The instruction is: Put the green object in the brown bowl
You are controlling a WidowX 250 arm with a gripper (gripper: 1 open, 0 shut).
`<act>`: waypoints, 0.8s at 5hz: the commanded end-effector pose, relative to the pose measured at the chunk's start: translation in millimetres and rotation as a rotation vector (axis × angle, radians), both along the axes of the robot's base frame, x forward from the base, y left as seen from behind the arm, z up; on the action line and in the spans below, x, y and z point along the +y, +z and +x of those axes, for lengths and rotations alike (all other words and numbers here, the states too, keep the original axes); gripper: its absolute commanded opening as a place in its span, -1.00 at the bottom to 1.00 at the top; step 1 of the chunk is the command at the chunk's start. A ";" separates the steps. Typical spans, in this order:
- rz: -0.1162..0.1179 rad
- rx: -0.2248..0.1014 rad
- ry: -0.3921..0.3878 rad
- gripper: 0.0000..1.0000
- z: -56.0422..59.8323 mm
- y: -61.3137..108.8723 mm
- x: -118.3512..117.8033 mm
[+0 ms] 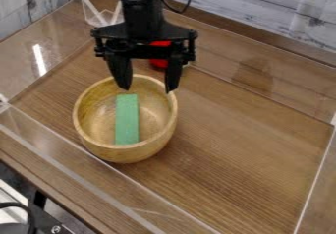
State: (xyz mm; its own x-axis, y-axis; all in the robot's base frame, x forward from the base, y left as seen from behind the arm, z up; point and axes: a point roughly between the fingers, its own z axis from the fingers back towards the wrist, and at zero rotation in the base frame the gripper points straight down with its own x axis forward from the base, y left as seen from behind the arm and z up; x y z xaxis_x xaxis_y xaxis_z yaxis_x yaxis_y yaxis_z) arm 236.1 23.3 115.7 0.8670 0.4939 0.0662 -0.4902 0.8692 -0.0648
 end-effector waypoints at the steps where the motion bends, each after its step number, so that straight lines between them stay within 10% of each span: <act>1: 0.008 -0.042 0.052 1.00 14.8 7.1 2.6; 4: 0.004 -0.052 0.058 1.00 19.1 13.2 15.1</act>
State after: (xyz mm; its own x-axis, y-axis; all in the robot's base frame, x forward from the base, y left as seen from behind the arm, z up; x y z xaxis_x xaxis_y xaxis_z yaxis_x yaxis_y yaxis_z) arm 247.9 35.5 114.4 0.8397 0.5397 0.0604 -0.5361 0.8415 -0.0661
